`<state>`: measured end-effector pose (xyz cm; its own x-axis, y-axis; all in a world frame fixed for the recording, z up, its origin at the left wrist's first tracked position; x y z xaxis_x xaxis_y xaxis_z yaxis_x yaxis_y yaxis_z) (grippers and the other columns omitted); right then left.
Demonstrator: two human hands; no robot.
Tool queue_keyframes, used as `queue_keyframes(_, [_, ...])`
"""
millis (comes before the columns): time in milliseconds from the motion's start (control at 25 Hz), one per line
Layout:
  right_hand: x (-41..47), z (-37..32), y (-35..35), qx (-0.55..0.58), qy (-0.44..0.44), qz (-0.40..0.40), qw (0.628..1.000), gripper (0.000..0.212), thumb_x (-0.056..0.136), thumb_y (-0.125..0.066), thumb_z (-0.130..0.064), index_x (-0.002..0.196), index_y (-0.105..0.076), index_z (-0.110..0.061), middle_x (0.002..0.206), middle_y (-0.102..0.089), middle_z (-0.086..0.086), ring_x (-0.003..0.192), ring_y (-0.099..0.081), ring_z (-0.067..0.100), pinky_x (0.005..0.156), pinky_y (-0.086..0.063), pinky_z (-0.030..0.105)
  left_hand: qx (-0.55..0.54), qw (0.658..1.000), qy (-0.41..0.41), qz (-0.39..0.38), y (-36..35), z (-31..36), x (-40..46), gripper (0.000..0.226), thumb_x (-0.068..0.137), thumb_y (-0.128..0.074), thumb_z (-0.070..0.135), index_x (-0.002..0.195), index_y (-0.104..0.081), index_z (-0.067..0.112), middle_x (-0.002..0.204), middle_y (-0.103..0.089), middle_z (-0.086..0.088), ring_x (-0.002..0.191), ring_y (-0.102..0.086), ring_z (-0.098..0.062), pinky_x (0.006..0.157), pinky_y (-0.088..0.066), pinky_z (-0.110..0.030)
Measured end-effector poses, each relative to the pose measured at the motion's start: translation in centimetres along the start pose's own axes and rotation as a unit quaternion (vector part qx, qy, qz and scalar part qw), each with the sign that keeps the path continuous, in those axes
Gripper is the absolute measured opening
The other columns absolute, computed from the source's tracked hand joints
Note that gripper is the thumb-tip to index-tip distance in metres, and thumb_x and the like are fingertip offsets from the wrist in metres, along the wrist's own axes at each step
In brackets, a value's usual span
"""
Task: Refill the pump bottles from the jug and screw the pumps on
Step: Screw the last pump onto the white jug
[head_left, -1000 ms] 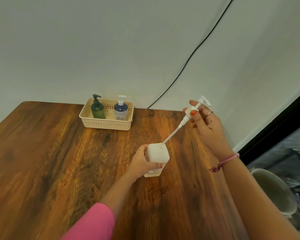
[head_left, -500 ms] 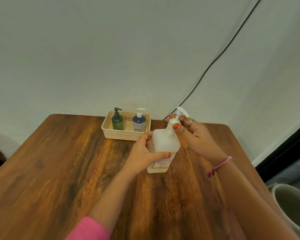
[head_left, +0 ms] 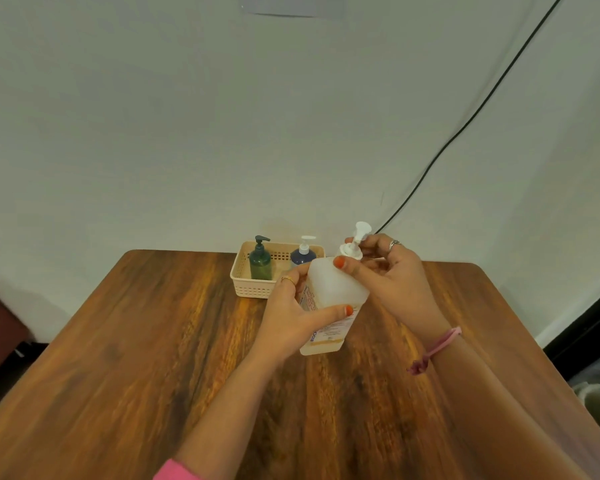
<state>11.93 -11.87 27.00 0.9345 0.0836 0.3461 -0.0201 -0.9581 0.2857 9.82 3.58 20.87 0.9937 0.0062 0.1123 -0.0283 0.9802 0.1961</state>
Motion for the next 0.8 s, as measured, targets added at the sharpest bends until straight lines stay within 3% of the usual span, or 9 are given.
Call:
queue_keyframes(120, [0.4, 0.1, -1.0, 0.008, -0.023, 0.004, 1.0, 0.047, 0.062, -0.075, -0.05, 0.099, -0.062, -0.024, 0.09, -0.069, -0.009, 0.083, -0.067, 0.006, 0.069, -0.057, 0.023, 0.004, 1.0, -0.008, 0.0, 0.9, -0.1, 0.0, 0.066, 0.061, -0.087, 0.035, 0.107, -0.042, 0.049, 0.115, -0.051, 0.019, 0.107, -0.051, -0.001, 0.082, -0.049, -0.019])
queue_keyframes(240, [0.8, 0.0, -2.4, 0.037, -0.044, -0.078, 0.995, 0.056, 0.065, -0.073, -0.044, 0.115, -0.059, -0.02, 0.102, -0.068, -0.007, 0.096, -0.066, 0.013, 0.077, -0.056, 0.026, 0.005, 1.0, -0.005, 0.0, 1.7, -0.5, 0.2, 0.067, 0.062, -0.087, 0.034, 0.111, -0.043, 0.044, 0.116, -0.052, 0.017, 0.107, -0.051, -0.002, 0.08, -0.047, -0.017])
queue_keyframes(360, [0.6, -0.6, -3.3, 0.038, -0.02, -0.118, 0.992, 0.051, 0.077, -0.066, -0.036, 0.125, -0.057, -0.022, 0.114, -0.067, -0.007, 0.101, -0.065, 0.01, 0.083, -0.056, 0.033, 0.006, 1.0, 0.001, -0.009, 2.4, -0.7, 0.5, 0.066, 0.062, -0.087, 0.034, 0.109, -0.042, 0.044, 0.112, -0.051, 0.021, 0.103, -0.051, -0.001, 0.075, -0.046, -0.015])
queue_keyframes(480, [0.8, -0.9, -4.0, 0.072, -0.021, -0.11, 0.991, 0.04, 0.083, -0.064, -0.025, 0.122, -0.061, -0.018, 0.114, -0.069, -0.007, 0.105, -0.065, 0.009, 0.088, -0.055, 0.037, -0.013, 1.0, 0.007, -0.018, 2.9, -1.0, 0.8, 0.061, 0.062, -0.088, 0.03, 0.103, -0.045, 0.045, 0.11, -0.053, 0.021, 0.103, -0.055, -0.002, 0.075, -0.052, -0.019])
queue_keyframes(640, [1.3, -1.2, -4.8, 0.048, -0.029, -0.122, 0.991, 0.039, 0.087, -0.062, -0.024, 0.125, -0.059, -0.016, 0.12, -0.065, -0.007, 0.11, -0.061, 0.009, 0.091, -0.053, 0.04, -0.017, 1.0, 0.005, -0.006, 3.9, -1.4, 1.2, 0.076, 0.053, -0.089, 0.041, 0.118, -0.049, 0.038, 0.117, -0.059, 0.01, 0.108, -0.059, -0.009, 0.085, -0.057, -0.034])
queue_keyframes(800, [1.5, -1.2, -4.3, 0.032, -0.034, -0.026, 0.999, 0.035, 0.077, -0.075, -0.026, 0.111, -0.063, -0.023, 0.105, -0.069, -0.006, 0.097, -0.065, 0.011, 0.084, -0.056, 0.04, -0.021, 1.0, 0.005, 0.023, 4.2, -1.5, 1.3, 0.083, 0.052, -0.09, 0.04, 0.124, -0.049, 0.033, 0.119, -0.059, 0.01, 0.109, -0.058, -0.009, 0.087, -0.056, -0.034])
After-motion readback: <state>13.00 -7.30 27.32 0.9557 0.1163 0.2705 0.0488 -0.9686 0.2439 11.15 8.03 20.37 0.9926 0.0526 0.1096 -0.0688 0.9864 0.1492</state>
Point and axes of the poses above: each hand's wrist, its own x-axis towards the middle knuckle, its own y-axis out of the back of the hand, z = x × y, the point moved 8 cm from there along x, towards the middle knuckle
